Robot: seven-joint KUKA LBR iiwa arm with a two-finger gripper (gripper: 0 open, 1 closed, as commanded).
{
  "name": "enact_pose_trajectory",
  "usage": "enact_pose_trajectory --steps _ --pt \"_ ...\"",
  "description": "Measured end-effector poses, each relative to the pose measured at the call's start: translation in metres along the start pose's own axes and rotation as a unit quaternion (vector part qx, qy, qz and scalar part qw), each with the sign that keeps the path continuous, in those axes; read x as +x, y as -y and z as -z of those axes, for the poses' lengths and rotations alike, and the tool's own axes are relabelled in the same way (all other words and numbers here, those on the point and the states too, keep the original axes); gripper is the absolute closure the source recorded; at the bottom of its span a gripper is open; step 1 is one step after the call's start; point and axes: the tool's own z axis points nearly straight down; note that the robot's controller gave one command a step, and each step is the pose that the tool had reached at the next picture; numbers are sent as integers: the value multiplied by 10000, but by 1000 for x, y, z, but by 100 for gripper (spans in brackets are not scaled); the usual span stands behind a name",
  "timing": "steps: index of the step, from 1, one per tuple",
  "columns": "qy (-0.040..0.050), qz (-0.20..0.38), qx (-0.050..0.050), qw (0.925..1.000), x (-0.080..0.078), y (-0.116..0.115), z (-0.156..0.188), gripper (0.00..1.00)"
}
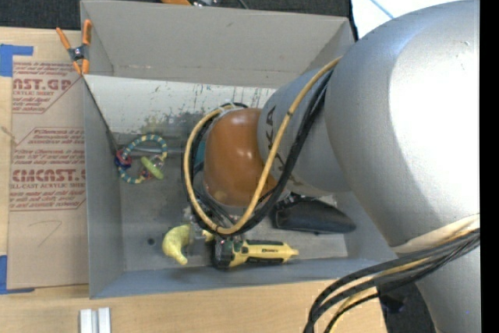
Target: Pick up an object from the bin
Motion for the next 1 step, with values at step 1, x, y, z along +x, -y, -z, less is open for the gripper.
enact_pose_trajectory --steps 1 --pt "15 33 -5 10000 1 0 0 100"
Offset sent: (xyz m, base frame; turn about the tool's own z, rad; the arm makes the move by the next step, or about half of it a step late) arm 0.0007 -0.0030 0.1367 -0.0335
